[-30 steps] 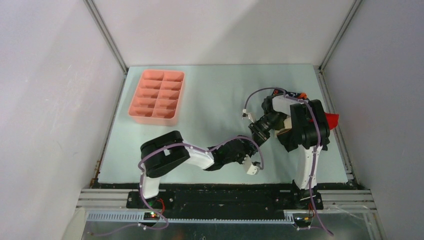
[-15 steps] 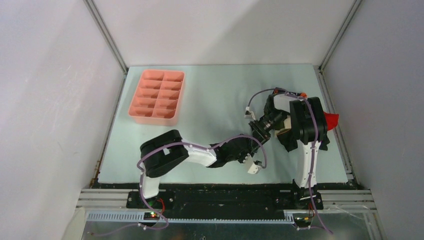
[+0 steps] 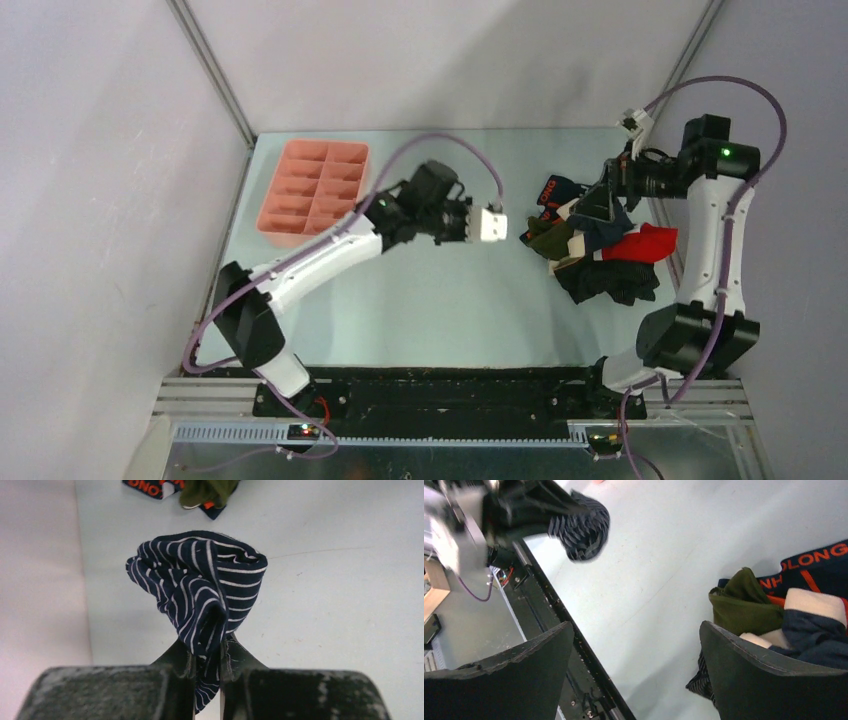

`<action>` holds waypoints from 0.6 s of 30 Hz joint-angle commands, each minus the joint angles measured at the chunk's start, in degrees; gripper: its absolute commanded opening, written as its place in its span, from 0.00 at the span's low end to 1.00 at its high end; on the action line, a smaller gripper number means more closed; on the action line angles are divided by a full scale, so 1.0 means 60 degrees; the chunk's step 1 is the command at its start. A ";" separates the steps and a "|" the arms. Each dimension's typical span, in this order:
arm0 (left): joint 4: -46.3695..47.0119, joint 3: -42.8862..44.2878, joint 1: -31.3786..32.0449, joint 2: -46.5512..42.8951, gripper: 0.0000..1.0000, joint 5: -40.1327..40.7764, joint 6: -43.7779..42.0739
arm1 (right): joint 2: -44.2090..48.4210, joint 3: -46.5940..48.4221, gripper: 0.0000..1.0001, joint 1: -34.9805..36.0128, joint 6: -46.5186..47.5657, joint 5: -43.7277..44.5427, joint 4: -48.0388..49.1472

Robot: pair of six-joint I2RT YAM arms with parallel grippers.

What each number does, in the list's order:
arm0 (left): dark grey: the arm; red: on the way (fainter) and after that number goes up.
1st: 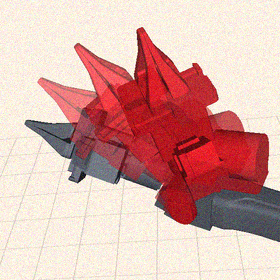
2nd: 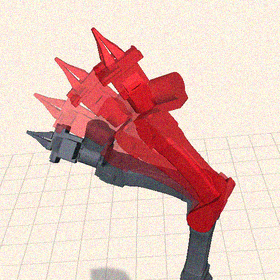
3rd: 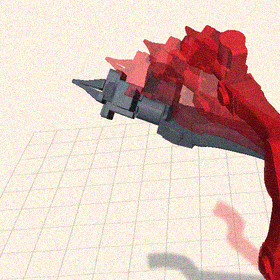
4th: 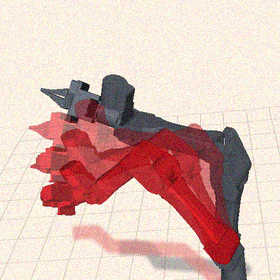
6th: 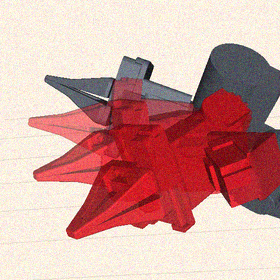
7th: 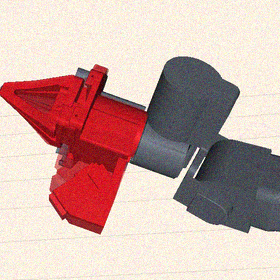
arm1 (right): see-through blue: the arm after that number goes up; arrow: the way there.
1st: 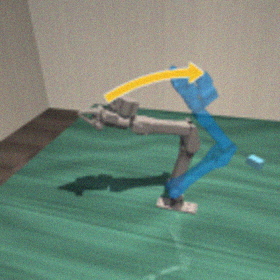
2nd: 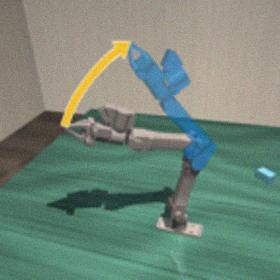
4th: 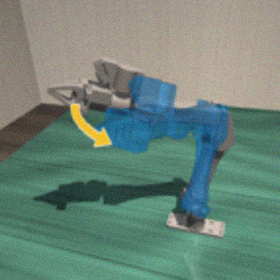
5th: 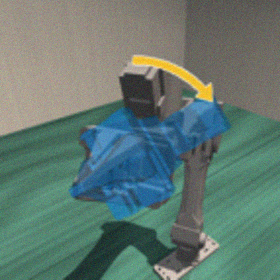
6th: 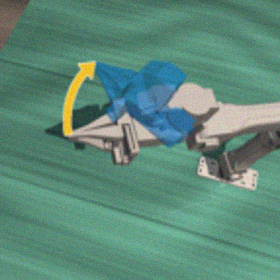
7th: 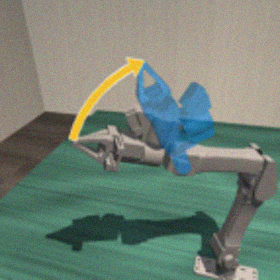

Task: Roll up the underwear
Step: Pick up the underwear from the center of the board, then place the underwear in the storage box.

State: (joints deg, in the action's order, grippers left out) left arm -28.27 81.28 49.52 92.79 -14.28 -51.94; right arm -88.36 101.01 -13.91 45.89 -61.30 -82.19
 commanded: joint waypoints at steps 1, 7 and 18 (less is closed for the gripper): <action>-0.4067 0.1943 -0.1038 0.0076 0.00 -0.1494 0.2237 | 0.0397 -0.0291 0.99 -0.0263 -0.0700 0.0205 -0.0398; -0.5542 0.3091 -0.3088 0.0015 0.00 -0.0278 0.3047 | 0.1276 -0.0663 0.99 0.0141 -0.1463 0.0430 -0.0775; -0.6971 0.3027 -0.6301 0.0600 0.00 0.1692 0.3586 | 0.2705 -0.2383 1.00 0.1295 -0.2236 0.2259 -0.0445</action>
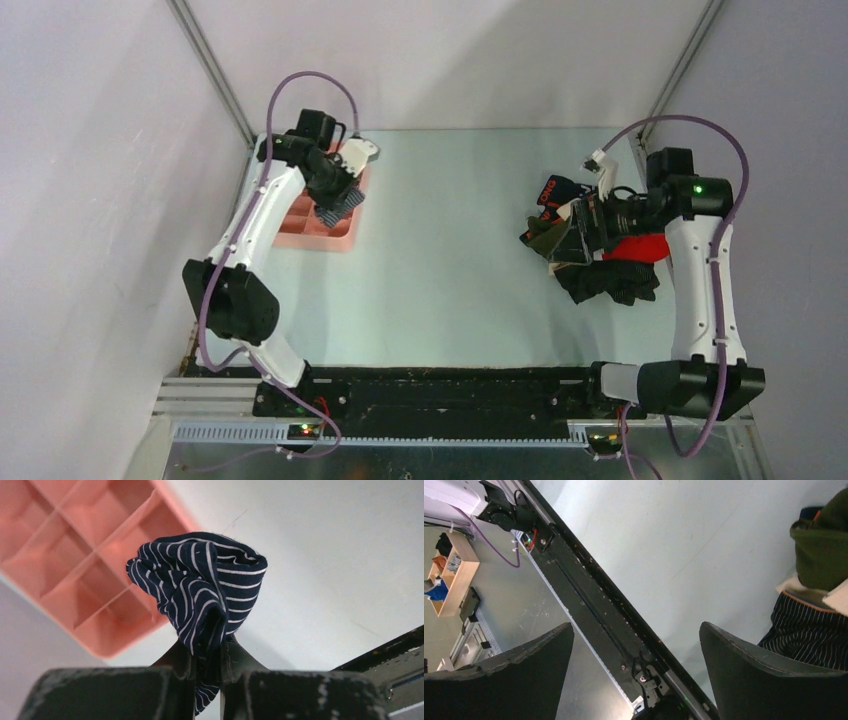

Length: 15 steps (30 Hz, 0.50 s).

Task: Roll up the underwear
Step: Place the underwear in the storage box.

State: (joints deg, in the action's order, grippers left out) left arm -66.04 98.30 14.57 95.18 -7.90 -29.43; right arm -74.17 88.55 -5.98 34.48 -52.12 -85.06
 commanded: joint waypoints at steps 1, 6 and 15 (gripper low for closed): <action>-0.0650 0.0135 -0.0620 0.0227 0.00 0.0639 -0.0560 | 0.0392 -0.0361 0.99 -0.0043 -0.0332 0.0812 -0.0002; 0.0016 -0.0536 -0.0871 0.0189 0.00 0.0995 -0.4498 | 0.0495 -0.0592 0.99 -0.0228 -0.0237 0.0991 -0.0069; -0.1789 0.0900 -0.1484 0.2345 0.00 0.1137 -0.8699 | 0.0691 -0.1019 0.99 -0.0511 -0.0159 0.1007 -0.0168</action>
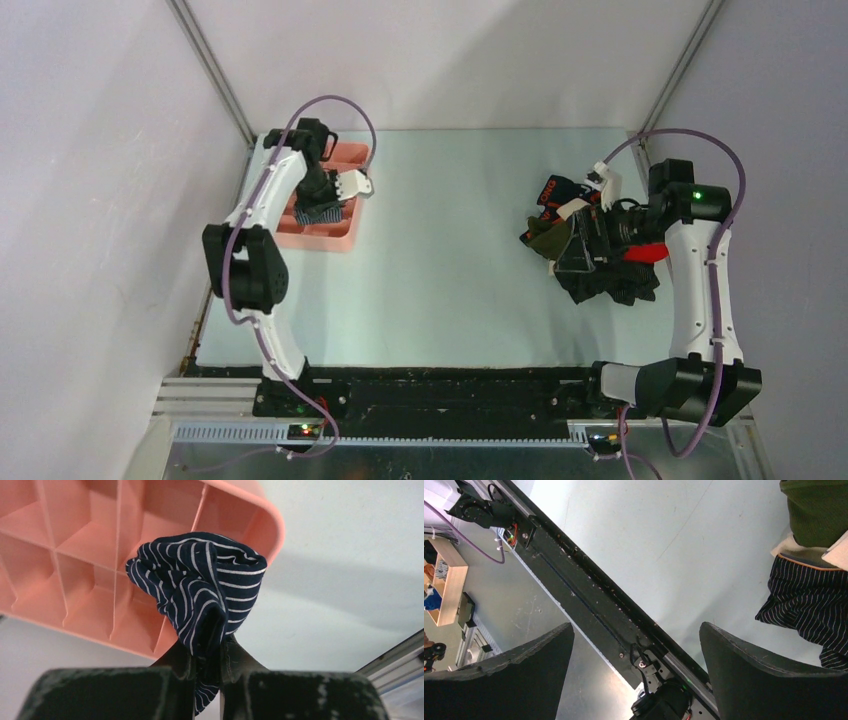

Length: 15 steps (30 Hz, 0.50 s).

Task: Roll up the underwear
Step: Place the underwear in the storage box.

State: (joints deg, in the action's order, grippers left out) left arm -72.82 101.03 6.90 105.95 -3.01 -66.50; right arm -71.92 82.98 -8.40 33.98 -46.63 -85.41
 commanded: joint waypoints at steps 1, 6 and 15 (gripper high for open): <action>-0.0670 0.0467 -0.0265 0.0615 0.00 0.0229 -0.2713 | 0.0342 -0.0170 0.99 -0.0115 -0.0040 0.0132 -0.0107; -0.0990 0.0866 -0.0313 0.1375 0.00 0.0011 -0.3390 | 0.0299 -0.0362 0.99 -0.0165 0.0055 0.0336 -0.0108; -0.0964 0.0820 -0.0297 0.2377 0.00 -0.0490 -0.3577 | 0.0111 -0.0366 0.99 -0.0274 0.0157 0.0747 -0.0081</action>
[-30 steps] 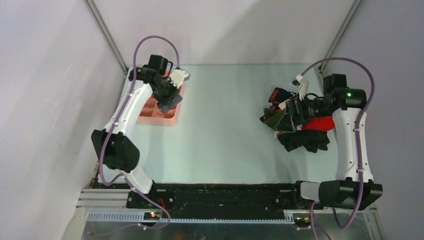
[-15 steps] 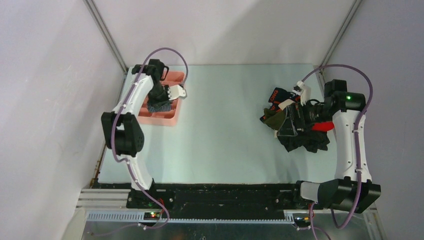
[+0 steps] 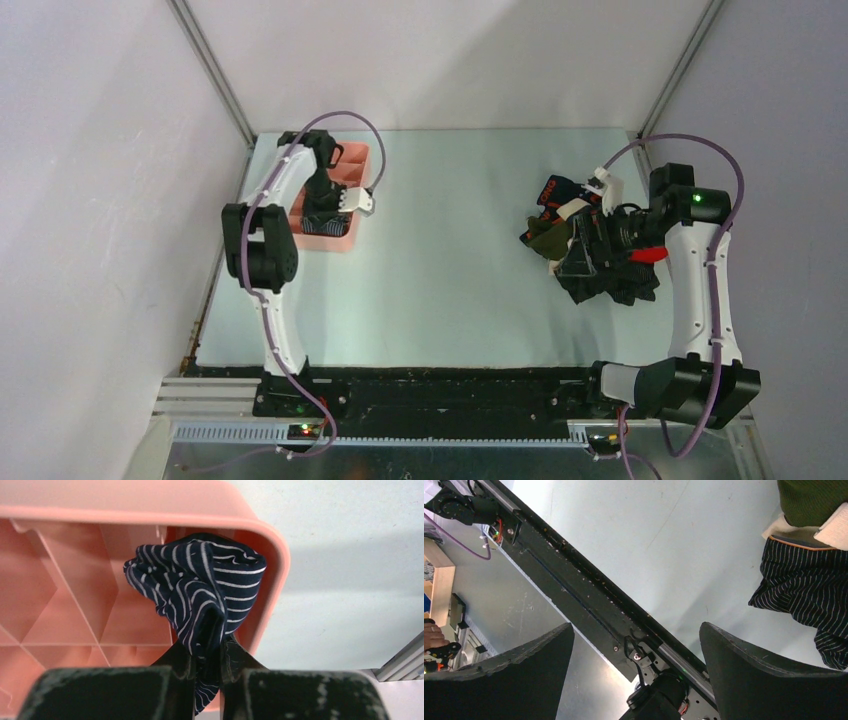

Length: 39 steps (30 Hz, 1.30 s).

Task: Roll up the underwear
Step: Place the underwear in the storage box.

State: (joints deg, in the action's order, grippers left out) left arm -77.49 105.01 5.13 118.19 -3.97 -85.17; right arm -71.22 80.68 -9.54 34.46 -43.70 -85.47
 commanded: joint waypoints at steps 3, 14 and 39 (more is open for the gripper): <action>-0.0073 -0.0002 -0.0005 0.0485 0.00 -0.0422 -0.0564 | -0.0063 0.0015 0.99 -0.0131 0.0133 0.0395 -0.0099; 0.0340 -0.1029 0.0001 0.0921 0.00 -0.0332 -0.1038 | -0.0318 -0.0029 0.99 -0.0278 0.0204 0.0755 -0.0060; -0.0214 -0.1587 -0.0122 -0.2225 0.64 -0.0713 -0.1012 | -0.0447 0.0558 0.99 -0.0387 0.0617 0.0597 -0.0371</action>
State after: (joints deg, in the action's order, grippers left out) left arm -72.05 93.86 4.84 108.27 -8.05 -90.08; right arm -73.60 80.62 -11.55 37.23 -38.48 -86.87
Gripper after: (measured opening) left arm 0.628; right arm 0.993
